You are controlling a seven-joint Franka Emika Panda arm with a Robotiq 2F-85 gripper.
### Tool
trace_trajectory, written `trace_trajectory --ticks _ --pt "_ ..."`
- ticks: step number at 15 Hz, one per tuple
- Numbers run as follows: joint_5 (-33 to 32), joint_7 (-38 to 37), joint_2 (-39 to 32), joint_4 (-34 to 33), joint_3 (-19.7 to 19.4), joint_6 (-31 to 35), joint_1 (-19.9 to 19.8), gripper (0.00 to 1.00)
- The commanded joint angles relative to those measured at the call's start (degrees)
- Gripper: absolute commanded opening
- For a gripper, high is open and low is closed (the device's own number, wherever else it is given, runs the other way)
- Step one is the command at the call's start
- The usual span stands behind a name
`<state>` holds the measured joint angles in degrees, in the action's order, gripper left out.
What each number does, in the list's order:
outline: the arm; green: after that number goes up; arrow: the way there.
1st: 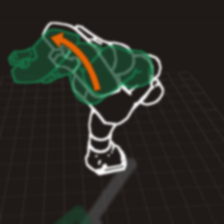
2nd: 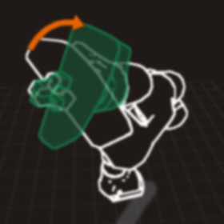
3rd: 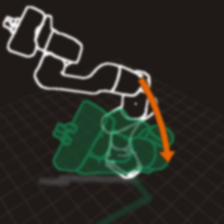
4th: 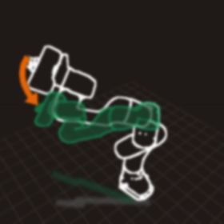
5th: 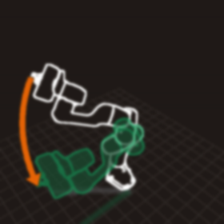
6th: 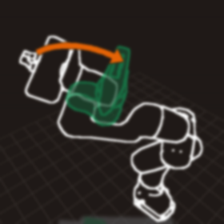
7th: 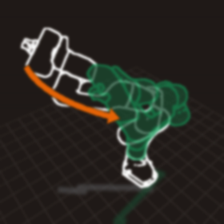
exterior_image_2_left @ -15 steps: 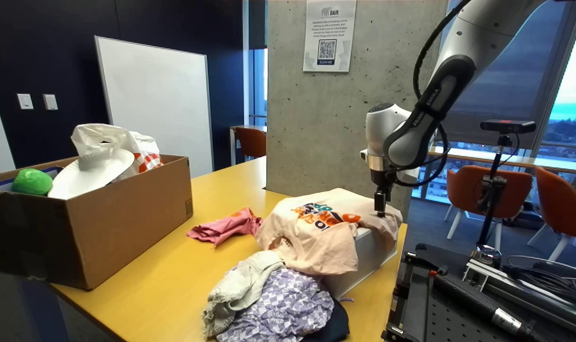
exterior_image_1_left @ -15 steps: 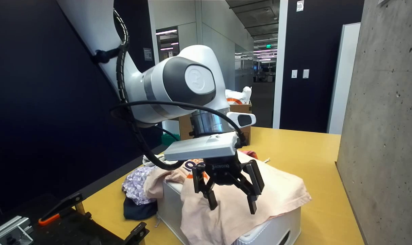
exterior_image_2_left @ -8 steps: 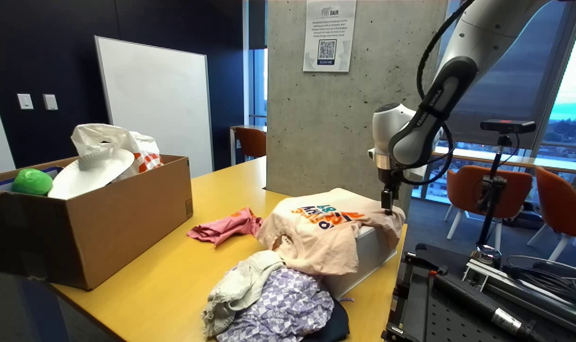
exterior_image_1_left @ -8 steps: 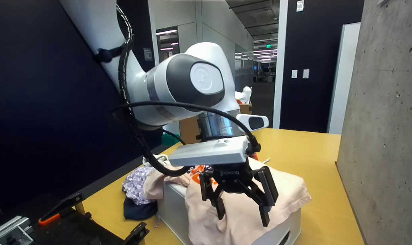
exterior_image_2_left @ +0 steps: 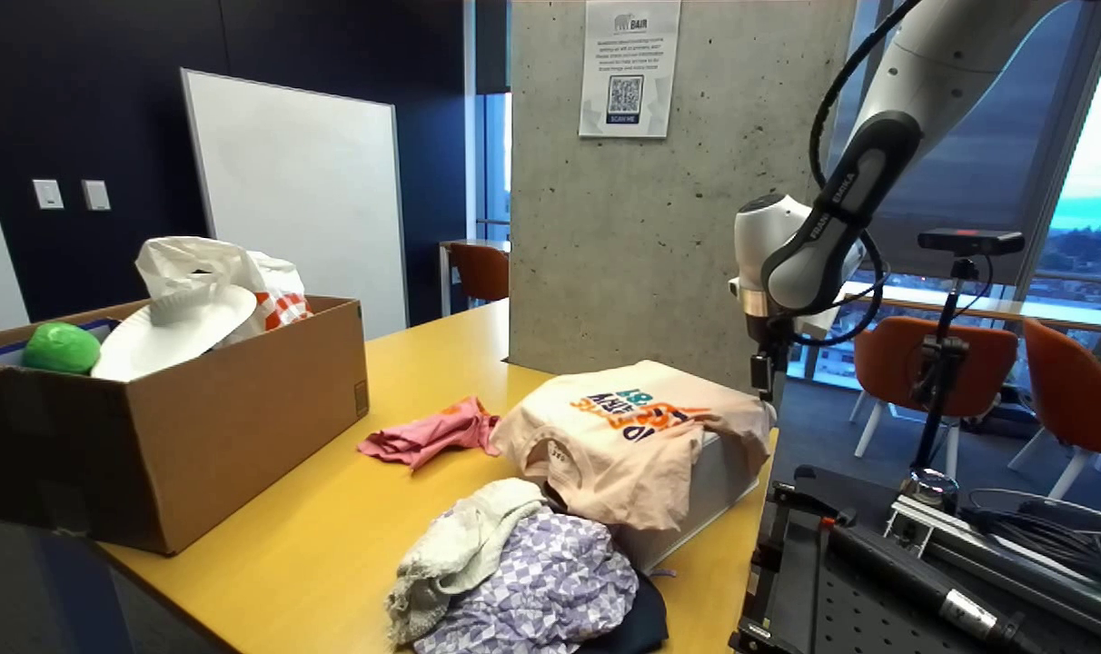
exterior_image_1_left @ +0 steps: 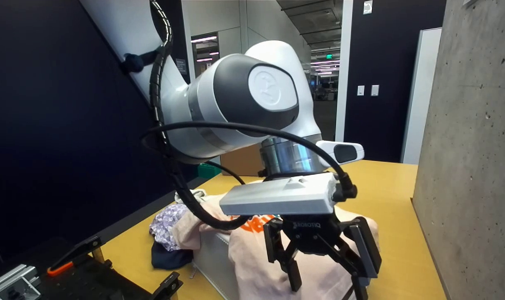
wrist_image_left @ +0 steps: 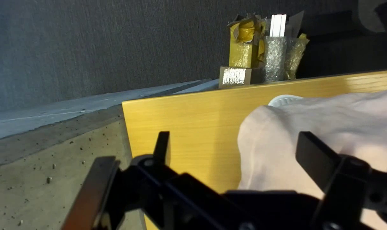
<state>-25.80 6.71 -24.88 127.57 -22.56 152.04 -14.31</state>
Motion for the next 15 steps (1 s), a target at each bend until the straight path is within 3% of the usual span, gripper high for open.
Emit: trace_trajectory --ticks 1,10,15 --pt "-1.1 -2.1 0.1 -0.9 -0.6 0.9 0.8 1.00" --pt "0.1 -4.1 0.7 -2.8 3.5 1.7 4.4 1.00" --pt "4.3 -2.2 -2.5 -4.1 7.7 3.3 3.6 1.00"
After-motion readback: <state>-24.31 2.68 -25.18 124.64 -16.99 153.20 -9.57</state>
